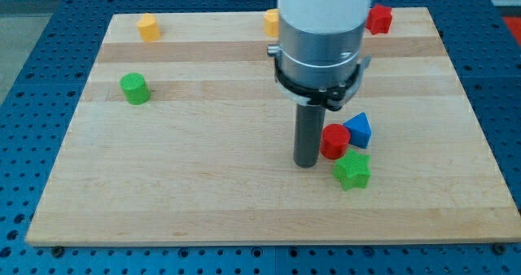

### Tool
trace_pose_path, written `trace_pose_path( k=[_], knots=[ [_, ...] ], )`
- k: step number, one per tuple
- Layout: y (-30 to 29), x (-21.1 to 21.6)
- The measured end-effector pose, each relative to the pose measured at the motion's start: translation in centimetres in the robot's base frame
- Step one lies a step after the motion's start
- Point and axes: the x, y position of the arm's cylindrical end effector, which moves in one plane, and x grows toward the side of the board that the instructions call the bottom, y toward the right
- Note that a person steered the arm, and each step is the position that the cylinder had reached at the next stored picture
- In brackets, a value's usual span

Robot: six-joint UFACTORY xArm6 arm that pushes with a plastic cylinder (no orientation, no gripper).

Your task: Separate the red circle from the blue triangle

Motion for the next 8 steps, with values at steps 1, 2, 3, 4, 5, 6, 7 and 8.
trace_pose_path(
  k=[1, 2, 3, 4, 5, 6, 7, 8],
  knots=[
    [1.6, 0.0],
    [3.2, 0.0],
    [4.7, 0.0],
    [4.9, -0.5],
    [4.9, -1.8],
    [4.9, -3.7],
    [4.9, -5.4],
    [4.9, -6.7]
  ],
)
